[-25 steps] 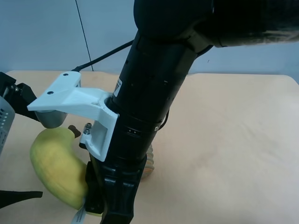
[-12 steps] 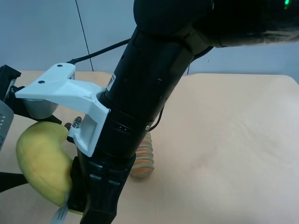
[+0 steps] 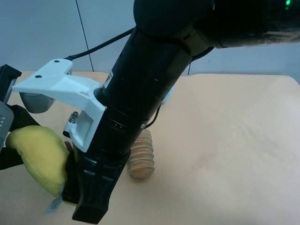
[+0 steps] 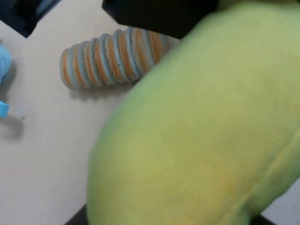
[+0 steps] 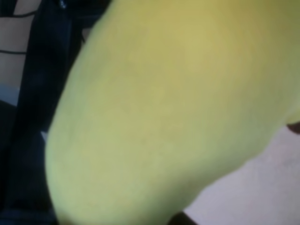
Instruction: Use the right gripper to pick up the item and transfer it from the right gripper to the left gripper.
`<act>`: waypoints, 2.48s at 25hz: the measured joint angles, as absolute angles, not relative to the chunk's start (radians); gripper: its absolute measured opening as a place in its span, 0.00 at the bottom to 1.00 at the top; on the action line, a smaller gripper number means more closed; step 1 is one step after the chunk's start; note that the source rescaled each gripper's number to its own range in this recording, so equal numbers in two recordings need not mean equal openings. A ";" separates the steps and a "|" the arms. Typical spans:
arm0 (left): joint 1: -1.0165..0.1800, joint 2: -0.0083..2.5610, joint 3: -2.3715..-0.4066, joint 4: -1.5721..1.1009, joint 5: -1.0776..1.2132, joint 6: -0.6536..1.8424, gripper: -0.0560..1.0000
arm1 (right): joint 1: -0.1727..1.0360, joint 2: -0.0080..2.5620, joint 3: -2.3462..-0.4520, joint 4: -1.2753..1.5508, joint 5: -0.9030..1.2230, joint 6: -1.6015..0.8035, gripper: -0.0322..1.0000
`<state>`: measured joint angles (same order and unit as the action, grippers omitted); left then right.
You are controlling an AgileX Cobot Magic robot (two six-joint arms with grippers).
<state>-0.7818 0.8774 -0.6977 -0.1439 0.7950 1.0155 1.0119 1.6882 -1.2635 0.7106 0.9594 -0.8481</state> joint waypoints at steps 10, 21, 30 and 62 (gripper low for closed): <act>-0.782 0.877 -0.698 -0.155 0.791 1.017 0.05 | 1.012 1.688 -1.264 0.568 0.910 -0.698 0.91; -0.782 0.877 -0.698 -0.158 0.791 1.017 0.05 | 1.012 1.525 -1.264 0.419 1.000 -0.545 1.00; -0.782 0.877 -0.698 -0.158 0.791 1.017 0.05 | 1.012 1.343 -1.264 0.140 1.212 -0.282 1.00; -0.782 0.877 -0.698 -0.162 0.792 1.000 0.05 | 1.012 0.250 -0.508 0.060 1.078 -0.116 1.00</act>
<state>-0.7818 0.8774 -0.6977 -0.1616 0.7923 1.0004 1.0119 0.2495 -0.5081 0.0597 1.0778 -0.1162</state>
